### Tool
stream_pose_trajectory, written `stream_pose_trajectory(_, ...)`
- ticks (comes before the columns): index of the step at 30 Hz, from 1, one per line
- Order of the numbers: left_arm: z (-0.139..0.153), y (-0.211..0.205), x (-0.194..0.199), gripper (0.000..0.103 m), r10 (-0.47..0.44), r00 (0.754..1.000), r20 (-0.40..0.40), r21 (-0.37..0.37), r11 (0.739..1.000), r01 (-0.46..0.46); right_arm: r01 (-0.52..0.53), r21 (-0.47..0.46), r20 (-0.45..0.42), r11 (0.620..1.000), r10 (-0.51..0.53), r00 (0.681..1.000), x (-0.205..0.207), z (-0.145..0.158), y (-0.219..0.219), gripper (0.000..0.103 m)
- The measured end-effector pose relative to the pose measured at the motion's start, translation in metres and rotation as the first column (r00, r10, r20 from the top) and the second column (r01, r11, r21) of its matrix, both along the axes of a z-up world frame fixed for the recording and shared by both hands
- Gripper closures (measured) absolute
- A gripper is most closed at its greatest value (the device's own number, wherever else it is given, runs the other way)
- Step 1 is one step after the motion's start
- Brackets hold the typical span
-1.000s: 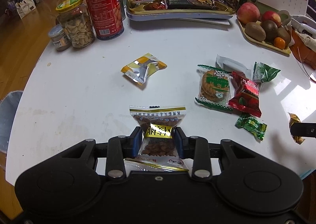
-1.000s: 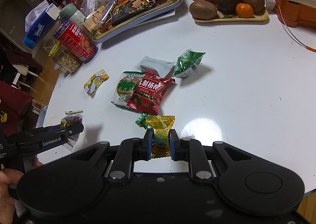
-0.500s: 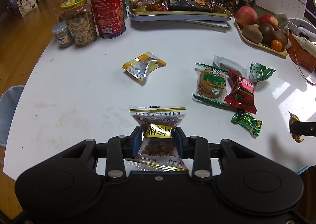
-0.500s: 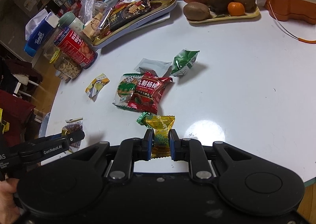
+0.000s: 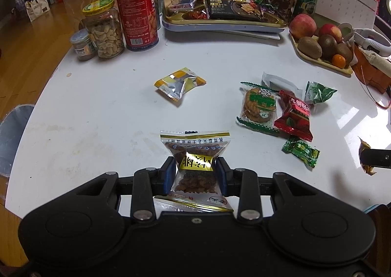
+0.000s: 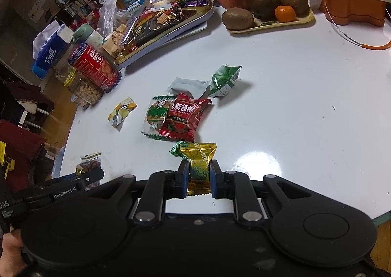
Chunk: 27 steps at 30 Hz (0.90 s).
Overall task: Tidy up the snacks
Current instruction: 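Carry the gold candy and brown packet in both grippers over the gold tray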
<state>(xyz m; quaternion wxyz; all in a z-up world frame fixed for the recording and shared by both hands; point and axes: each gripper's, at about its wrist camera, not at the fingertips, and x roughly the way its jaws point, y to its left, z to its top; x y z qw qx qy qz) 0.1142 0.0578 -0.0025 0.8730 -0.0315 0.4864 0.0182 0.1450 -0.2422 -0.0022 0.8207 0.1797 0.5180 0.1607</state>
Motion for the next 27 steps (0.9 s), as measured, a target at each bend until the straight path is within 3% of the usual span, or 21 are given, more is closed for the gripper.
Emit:
stream_pose_trajectory(9,0.012,-0.003,-0.011,0.059,0.014,0.999,0.035,-0.018,1.000,-0.014,0.019,-0.004,0.030,1.000,-0.019,0.999,-0.011,0.007,-0.006,0.084)
stream_pose_trajectory(16,0.021,-0.010,-0.026,0.059,0.010,0.999,0.045,-0.071,0.997,-0.007,0.013,0.034,0.052,0.999,-0.014,0.999,-0.029,0.021,-0.007,0.083)
stream_pose_trajectory(27,0.037,-0.021,-0.058,0.059,0.005,1.000,-0.014,-0.138,0.990,-0.006,-0.012,0.088,0.058,0.996,0.007,0.998,-0.075,0.045,-0.003,0.083)
